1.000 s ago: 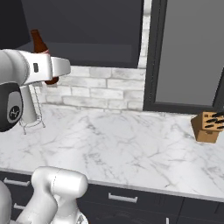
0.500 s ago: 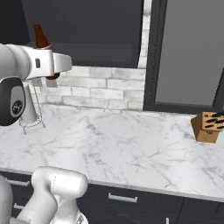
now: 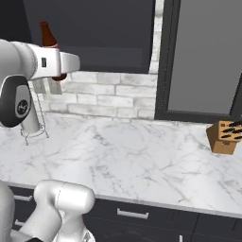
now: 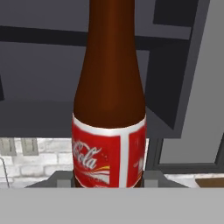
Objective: Sort all alcoholic drinks to one cabinet, and non-alcoholic drinks to the other.
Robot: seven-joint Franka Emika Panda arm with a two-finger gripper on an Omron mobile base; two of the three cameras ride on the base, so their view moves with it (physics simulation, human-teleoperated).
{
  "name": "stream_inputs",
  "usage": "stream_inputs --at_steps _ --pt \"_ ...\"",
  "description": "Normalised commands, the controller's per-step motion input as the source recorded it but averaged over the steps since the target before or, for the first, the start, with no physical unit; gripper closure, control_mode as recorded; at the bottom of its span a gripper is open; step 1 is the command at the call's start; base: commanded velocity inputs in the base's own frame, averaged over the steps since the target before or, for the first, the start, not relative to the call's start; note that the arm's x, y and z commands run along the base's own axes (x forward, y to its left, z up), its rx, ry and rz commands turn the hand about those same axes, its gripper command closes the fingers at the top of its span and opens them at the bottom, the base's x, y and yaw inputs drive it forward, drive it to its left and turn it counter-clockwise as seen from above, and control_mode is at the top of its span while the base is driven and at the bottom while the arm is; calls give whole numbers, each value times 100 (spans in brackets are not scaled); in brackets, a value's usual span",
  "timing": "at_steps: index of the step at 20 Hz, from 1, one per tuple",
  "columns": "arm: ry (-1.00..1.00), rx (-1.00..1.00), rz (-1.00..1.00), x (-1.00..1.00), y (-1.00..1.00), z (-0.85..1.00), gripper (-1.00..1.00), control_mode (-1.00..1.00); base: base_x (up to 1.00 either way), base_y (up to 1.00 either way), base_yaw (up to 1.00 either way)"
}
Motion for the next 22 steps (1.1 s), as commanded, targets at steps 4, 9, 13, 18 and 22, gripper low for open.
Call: stream_inputs --at_steps 4,9,13,18,22 --pt "0 2 -1 23 0 0 100 -100 0 0 0" --pt "0 1 -1 27 0 0 100 -100 0 0 0" --pt "0 0 -1 29 0 0 100 -100 0 0 0" --pt "0 0 -1 25 0 0 100 -100 0 0 0" --pt "0 0 0 24 0 -6 100 -100 0 0 0"
